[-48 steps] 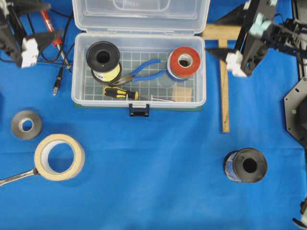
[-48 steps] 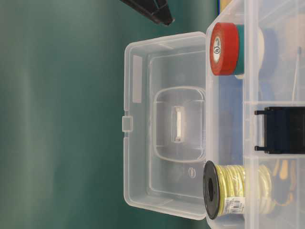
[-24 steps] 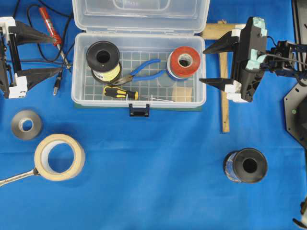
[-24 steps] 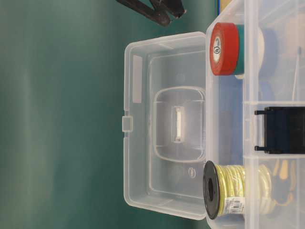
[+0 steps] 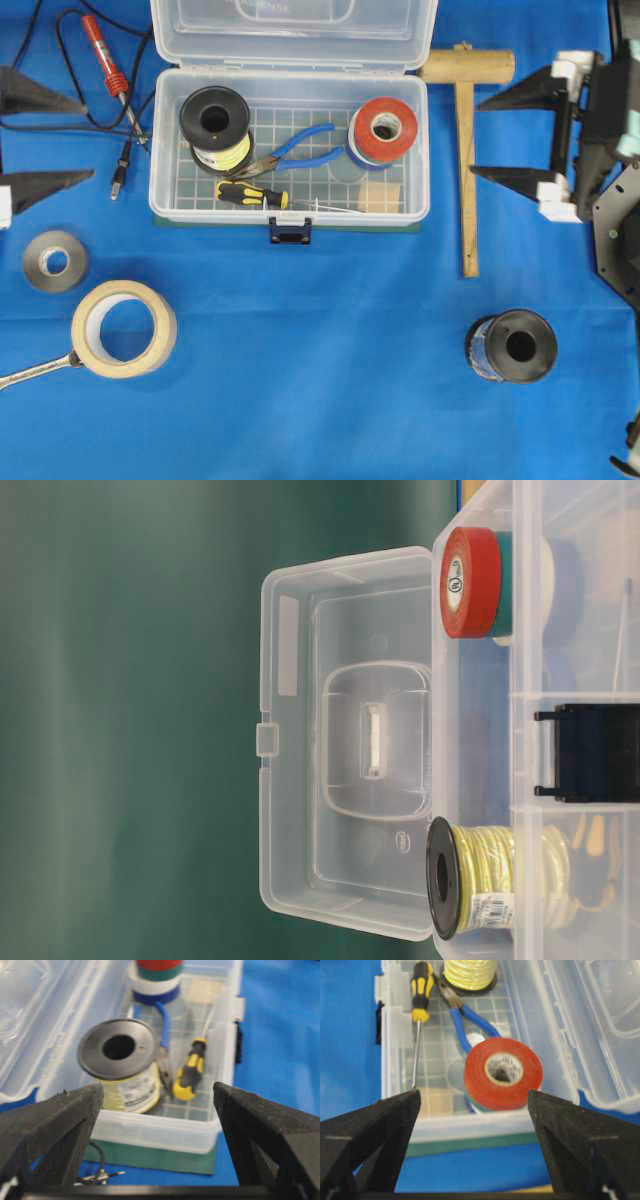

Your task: Open the tool box with both arms.

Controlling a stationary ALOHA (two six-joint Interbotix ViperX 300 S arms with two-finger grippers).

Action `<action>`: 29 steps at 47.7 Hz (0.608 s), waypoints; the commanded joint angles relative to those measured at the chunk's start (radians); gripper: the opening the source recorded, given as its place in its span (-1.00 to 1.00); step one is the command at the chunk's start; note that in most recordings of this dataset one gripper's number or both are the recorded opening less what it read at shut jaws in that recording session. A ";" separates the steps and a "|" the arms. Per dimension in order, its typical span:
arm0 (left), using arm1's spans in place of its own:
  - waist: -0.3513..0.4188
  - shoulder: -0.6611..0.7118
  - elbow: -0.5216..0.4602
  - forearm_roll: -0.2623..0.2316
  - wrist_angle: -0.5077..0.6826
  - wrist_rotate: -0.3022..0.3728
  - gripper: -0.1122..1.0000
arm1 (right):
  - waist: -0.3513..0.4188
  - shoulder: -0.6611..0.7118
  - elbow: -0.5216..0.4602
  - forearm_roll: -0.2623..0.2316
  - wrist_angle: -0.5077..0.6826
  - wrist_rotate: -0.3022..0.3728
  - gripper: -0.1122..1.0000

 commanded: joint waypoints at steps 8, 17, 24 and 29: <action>-0.044 -0.041 0.028 -0.002 -0.005 -0.002 0.77 | 0.002 -0.089 0.057 0.005 -0.003 0.003 0.73; -0.077 -0.044 0.048 -0.002 -0.026 -0.003 0.77 | 0.002 -0.086 0.063 0.005 -0.003 0.003 0.73; -0.080 -0.044 0.054 -0.002 -0.028 -0.003 0.77 | 0.002 -0.077 0.066 0.005 -0.002 0.003 0.73; -0.080 -0.044 0.057 -0.002 -0.028 -0.003 0.76 | 0.002 -0.071 0.067 0.005 -0.002 0.005 0.73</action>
